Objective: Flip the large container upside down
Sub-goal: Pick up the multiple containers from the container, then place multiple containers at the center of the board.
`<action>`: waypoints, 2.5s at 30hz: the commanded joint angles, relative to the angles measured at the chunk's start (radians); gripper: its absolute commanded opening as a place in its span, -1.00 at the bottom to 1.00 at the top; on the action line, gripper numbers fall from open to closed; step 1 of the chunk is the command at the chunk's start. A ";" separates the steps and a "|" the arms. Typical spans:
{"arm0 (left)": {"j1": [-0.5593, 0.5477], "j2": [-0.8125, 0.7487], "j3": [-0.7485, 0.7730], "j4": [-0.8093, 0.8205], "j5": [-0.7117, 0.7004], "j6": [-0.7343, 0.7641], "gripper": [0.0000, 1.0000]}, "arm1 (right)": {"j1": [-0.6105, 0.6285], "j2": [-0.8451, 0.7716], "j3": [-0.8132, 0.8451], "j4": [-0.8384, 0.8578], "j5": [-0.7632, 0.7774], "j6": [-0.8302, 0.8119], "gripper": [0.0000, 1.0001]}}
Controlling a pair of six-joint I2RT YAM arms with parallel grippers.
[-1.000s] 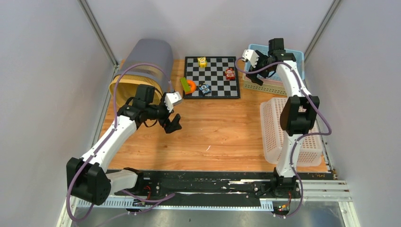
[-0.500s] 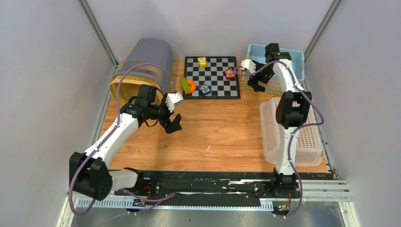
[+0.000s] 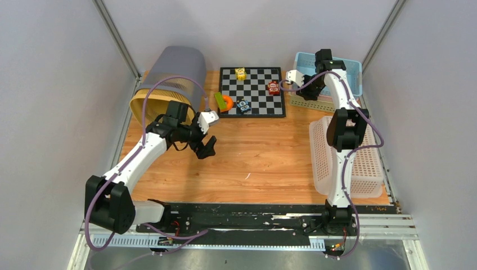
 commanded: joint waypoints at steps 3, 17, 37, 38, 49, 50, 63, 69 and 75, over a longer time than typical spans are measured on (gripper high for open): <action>0.007 0.009 0.010 -0.023 -0.018 0.011 1.00 | -0.013 0.017 -0.058 -0.027 -0.015 -0.068 -0.29; 0.007 0.003 0.021 -0.036 -0.030 0.010 1.00 | -0.012 -0.150 -0.226 0.093 -0.050 -0.118 -0.95; 0.007 -0.038 0.017 -0.025 -0.035 0.002 1.00 | -0.013 -0.377 -0.258 0.369 0.052 -0.050 -0.95; 0.007 -0.045 0.018 -0.022 -0.044 -0.001 1.00 | -0.013 -0.393 -0.256 0.369 0.042 -0.043 -0.95; 0.015 -0.221 0.138 -0.050 -0.258 0.026 1.00 | 0.154 -0.831 -0.575 0.314 -0.001 -0.024 -0.95; 0.022 -0.241 0.160 -0.053 -0.280 0.022 1.00 | 0.192 -0.878 -0.622 0.305 0.006 -0.022 -0.95; 0.187 -0.320 0.430 -0.102 -0.585 -0.118 1.00 | 0.895 -1.088 -0.957 0.175 0.193 0.230 -0.95; 0.187 -0.364 0.410 -0.110 -0.594 -0.126 1.00 | 1.142 -0.881 -0.862 0.259 0.327 0.494 -0.95; 0.188 -0.390 0.393 -0.123 -0.593 -0.128 1.00 | 1.241 -0.601 -0.667 0.273 0.482 0.676 -0.95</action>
